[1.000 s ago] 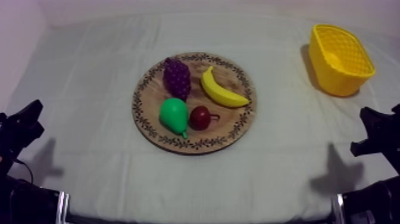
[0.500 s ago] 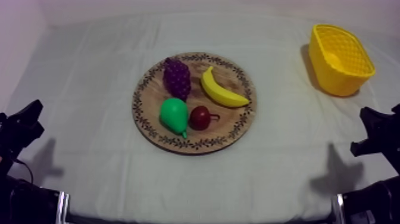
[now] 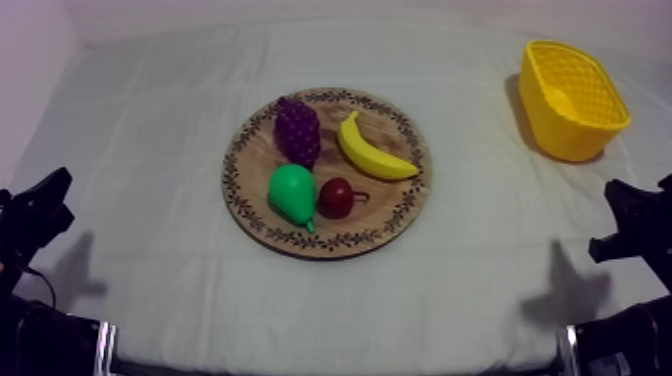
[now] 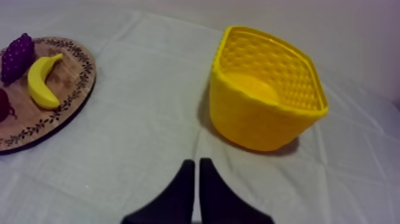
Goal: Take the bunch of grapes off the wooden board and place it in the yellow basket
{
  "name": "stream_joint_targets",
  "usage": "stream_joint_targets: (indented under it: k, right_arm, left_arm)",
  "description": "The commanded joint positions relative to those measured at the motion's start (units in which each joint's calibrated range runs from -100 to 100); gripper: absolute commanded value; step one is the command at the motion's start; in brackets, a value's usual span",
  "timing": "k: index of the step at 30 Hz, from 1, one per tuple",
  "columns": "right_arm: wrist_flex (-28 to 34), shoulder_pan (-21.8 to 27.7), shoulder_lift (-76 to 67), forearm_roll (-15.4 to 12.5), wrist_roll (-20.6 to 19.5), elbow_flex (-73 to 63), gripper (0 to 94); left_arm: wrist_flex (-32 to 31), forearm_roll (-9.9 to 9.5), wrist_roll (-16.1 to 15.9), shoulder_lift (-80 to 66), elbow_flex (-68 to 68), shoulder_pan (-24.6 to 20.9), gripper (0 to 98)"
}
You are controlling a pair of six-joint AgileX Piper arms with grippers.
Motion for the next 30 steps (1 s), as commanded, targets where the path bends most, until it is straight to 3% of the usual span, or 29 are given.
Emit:
stream_joint_targets:
  k: [1, 15, 24, 30]
  right_arm:
    - [0.1, 0.0, 0.0, 0.0, 0.2, 0.0, 1.0]
    - [-1.9, -0.1, 0.0, -0.1, -2.2, 0.0, 0.5]
    - [-1.7, -1.1, 3.3, 4.0, -4.4, -3.3, 0.3]
    - [-2.2, -1.4, 11.3, 5.2, -4.1, -11.1, 0.3]
  left_arm:
    - [0.0, 0.02, 0.0, 0.0, 0.0, 0.0, 0.1]
    - [0.0, 0.02, 0.0, 0.0, 0.0, 0.0, 0.1]
    - [0.0, 0.02, 0.0, 0.0, 0.0, 0.0, 0.1]
    - [0.0, 0.02, 0.0, 0.0, 0.0, 0.0, 0.1]
